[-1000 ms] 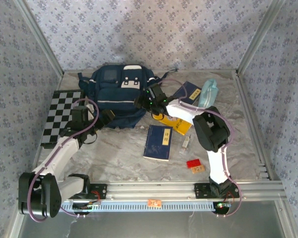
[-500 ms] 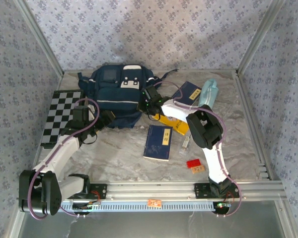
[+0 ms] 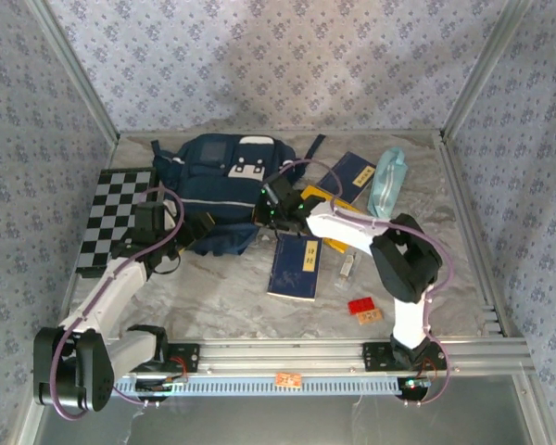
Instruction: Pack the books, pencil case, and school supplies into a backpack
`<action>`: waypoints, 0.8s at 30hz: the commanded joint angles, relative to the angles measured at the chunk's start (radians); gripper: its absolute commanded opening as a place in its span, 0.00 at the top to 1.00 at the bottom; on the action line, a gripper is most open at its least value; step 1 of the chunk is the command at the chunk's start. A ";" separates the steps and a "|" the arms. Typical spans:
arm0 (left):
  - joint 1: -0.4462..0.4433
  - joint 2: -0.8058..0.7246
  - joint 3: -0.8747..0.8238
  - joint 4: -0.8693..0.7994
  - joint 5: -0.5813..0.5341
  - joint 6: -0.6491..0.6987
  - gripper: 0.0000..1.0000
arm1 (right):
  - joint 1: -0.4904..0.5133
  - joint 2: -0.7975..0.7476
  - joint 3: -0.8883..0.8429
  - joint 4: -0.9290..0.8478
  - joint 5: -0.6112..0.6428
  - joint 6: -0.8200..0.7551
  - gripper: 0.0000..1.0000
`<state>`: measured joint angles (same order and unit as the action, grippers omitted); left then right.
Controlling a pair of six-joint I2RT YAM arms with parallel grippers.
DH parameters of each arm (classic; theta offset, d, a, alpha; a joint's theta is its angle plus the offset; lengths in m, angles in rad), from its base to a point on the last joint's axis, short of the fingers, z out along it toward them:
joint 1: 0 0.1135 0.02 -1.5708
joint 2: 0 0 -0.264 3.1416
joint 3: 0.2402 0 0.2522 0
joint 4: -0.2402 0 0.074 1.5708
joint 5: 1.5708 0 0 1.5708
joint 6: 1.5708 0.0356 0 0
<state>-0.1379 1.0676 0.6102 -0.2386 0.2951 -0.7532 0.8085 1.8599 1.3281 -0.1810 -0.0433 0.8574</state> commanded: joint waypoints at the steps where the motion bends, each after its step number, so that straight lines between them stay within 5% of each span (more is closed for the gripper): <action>1: -0.006 -0.008 -0.017 0.026 -0.004 -0.008 0.00 | 0.081 -0.076 -0.050 0.033 0.057 0.039 1.00; 5: -0.002 0.007 -0.006 0.011 -0.027 0.017 0.00 | 0.144 -0.058 -0.101 0.072 0.087 0.080 0.90; 12: 0.003 0.006 0.043 -0.077 -0.047 0.072 0.00 | 0.149 -0.158 -0.082 -0.038 0.093 -0.008 0.44; 24: -0.048 -0.207 -0.032 -0.262 -0.023 -0.041 0.00 | -0.135 -0.162 -0.121 -0.146 -0.095 -0.106 0.26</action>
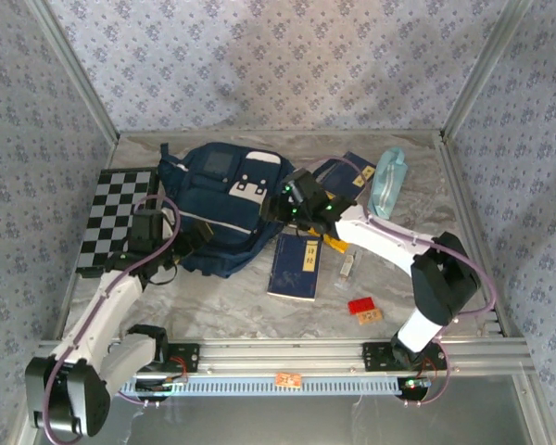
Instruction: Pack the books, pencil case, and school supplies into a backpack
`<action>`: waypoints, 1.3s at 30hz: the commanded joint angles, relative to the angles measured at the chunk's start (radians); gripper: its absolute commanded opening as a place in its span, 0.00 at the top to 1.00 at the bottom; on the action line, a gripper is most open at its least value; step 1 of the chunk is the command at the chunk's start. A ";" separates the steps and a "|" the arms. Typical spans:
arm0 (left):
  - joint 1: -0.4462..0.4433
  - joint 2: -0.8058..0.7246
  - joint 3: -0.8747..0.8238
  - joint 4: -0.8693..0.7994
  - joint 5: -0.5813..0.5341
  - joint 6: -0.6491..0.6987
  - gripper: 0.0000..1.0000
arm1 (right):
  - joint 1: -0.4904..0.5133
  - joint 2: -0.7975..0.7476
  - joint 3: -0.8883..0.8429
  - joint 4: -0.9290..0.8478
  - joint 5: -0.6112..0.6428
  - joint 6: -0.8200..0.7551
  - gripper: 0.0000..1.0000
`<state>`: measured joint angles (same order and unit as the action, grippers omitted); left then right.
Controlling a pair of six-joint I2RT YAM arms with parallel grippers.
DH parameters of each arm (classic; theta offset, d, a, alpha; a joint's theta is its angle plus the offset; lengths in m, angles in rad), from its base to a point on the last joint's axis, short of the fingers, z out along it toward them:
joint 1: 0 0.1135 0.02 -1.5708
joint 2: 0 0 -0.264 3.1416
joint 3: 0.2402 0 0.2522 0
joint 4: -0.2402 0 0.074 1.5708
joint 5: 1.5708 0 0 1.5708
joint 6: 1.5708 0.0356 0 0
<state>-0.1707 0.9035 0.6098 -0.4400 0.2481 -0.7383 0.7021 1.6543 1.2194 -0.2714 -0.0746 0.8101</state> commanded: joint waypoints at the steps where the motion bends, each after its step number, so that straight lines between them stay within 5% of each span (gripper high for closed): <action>1: -0.038 -0.058 -0.045 -0.049 0.037 -0.079 0.00 | -0.052 0.064 -0.003 -0.044 -0.078 -0.065 0.25; 7: -0.193 -0.046 -0.114 0.067 -0.023 -0.211 0.00 | -0.090 0.216 0.096 -0.061 -0.097 -0.074 0.24; 13: -0.211 0.082 -0.136 0.243 -0.009 -0.226 0.00 | -0.113 0.349 0.204 -0.014 -0.111 -0.092 0.29; 20: -0.213 0.166 -0.122 0.334 -0.057 -0.180 0.00 | -0.128 0.397 0.278 0.005 -0.114 -0.153 0.60; 26: -0.204 0.217 -0.102 0.367 -0.129 -0.155 0.00 | -0.126 0.297 0.203 0.090 -0.122 -0.173 0.88; 39: -0.066 0.370 0.055 0.467 -0.131 -0.038 0.00 | -0.076 0.035 0.004 0.128 -0.146 -0.033 0.93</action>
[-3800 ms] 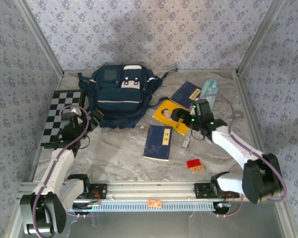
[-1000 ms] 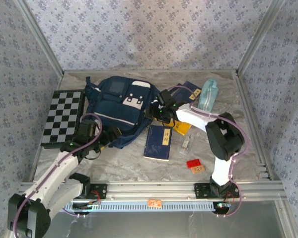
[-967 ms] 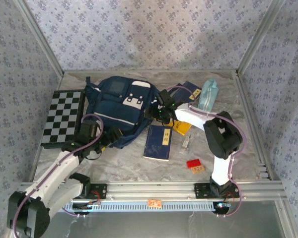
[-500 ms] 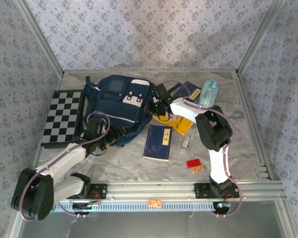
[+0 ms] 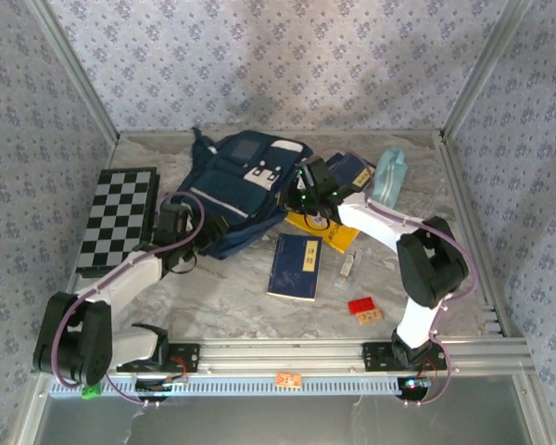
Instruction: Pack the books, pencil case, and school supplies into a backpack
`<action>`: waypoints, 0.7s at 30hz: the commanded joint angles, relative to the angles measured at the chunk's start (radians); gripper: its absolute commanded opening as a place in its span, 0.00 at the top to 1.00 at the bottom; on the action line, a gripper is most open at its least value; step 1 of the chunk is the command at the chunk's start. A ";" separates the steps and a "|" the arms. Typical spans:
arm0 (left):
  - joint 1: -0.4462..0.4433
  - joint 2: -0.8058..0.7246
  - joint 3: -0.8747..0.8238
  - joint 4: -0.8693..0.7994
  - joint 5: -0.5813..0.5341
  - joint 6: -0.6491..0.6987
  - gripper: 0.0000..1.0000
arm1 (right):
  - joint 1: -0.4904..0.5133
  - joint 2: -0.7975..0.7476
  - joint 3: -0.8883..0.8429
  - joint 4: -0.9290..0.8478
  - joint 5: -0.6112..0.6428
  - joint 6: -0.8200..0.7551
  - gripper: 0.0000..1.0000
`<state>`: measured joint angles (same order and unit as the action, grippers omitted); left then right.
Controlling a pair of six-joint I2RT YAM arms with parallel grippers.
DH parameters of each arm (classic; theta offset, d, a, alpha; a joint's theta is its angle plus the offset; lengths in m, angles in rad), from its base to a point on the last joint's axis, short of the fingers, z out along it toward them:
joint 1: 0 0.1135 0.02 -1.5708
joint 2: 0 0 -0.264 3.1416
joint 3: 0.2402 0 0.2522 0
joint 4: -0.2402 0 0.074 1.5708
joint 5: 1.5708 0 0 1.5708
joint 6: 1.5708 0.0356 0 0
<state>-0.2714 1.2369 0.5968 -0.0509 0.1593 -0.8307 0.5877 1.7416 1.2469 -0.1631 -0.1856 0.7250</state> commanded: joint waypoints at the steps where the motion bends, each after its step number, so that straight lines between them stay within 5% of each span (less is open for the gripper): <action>1: 0.047 0.057 0.087 0.083 -0.037 0.065 0.00 | 0.061 -0.058 -0.040 0.025 -0.015 0.079 0.91; 5: 0.092 0.150 0.166 0.075 -0.019 0.113 0.00 | 0.150 -0.052 -0.120 0.068 0.133 0.186 0.80; 10: 0.138 0.222 0.202 0.048 0.019 0.133 0.00 | 0.162 -0.020 -0.144 0.123 0.133 0.257 0.62; 15: 0.152 0.146 0.183 -0.027 0.047 0.151 0.00 | 0.150 -0.097 -0.183 0.057 0.129 0.243 0.39; 21: 0.142 -0.011 0.115 -0.143 0.066 0.111 0.00 | 0.072 -0.137 -0.261 0.013 0.054 0.259 0.28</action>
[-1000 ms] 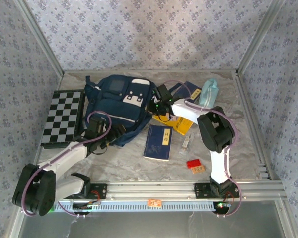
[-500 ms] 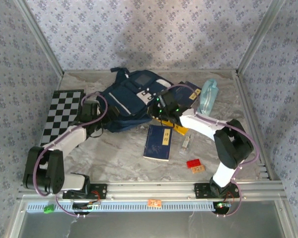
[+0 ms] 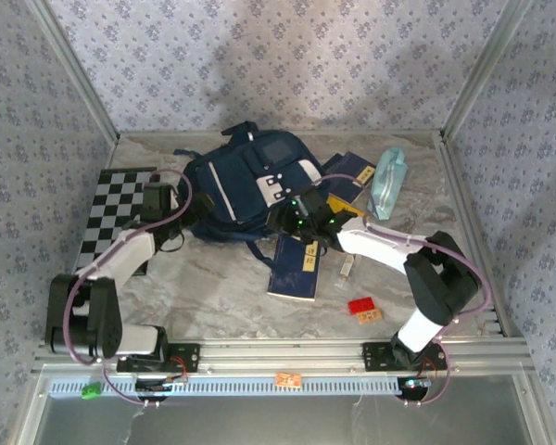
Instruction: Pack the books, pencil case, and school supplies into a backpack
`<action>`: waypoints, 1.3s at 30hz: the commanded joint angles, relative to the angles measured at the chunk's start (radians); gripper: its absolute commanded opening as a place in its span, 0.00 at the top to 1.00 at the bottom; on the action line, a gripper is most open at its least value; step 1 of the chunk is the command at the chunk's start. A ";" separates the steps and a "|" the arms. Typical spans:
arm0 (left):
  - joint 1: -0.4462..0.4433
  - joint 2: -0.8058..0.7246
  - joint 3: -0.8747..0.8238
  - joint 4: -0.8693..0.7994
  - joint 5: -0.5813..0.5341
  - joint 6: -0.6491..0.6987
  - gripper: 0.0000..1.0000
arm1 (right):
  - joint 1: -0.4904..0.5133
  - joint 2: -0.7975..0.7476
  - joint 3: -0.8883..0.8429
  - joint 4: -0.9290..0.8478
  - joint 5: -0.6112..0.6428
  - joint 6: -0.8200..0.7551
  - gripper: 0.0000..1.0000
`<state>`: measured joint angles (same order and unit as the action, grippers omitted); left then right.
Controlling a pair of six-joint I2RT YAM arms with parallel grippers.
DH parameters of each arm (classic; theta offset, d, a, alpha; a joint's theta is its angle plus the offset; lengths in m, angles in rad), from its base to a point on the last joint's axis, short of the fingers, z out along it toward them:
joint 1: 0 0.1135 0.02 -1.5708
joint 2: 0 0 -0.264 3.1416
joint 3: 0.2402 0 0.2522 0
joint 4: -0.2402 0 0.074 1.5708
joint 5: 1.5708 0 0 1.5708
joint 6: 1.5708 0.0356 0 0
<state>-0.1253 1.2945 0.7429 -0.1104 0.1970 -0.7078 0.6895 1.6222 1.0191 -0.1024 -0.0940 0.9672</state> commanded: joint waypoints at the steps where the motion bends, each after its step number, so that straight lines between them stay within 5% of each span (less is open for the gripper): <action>1: -0.012 -0.098 -0.044 -0.102 0.033 -0.026 0.00 | -0.046 -0.016 -0.048 -0.039 -0.056 0.022 0.27; 9: -0.191 -0.286 -0.135 -0.153 0.004 -0.138 0.00 | -0.100 0.069 -0.018 0.017 -0.131 0.027 0.24; 21: -0.443 -0.170 -0.121 -0.031 -0.132 -0.093 0.01 | -0.078 0.187 0.055 0.109 -0.078 0.134 0.33; 25: -0.487 -0.100 -0.112 0.018 -0.148 -0.033 0.04 | -0.083 0.215 0.061 0.142 -0.058 0.168 0.44; 28: -0.521 -0.051 -0.092 0.036 -0.153 0.030 0.08 | -0.093 0.212 0.045 0.214 -0.087 0.215 0.67; 34: -0.577 -0.003 -0.114 0.180 -0.135 0.250 0.18 | -0.088 0.122 0.043 0.262 -0.105 0.256 0.98; 39: -0.578 0.018 -0.114 0.218 -0.128 0.385 0.28 | -0.087 0.062 0.073 0.219 -0.106 0.259 0.99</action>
<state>-0.7006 1.3045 0.6106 0.0357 0.0639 -0.4545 0.6006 1.7592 1.0462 0.0910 -0.1917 1.2087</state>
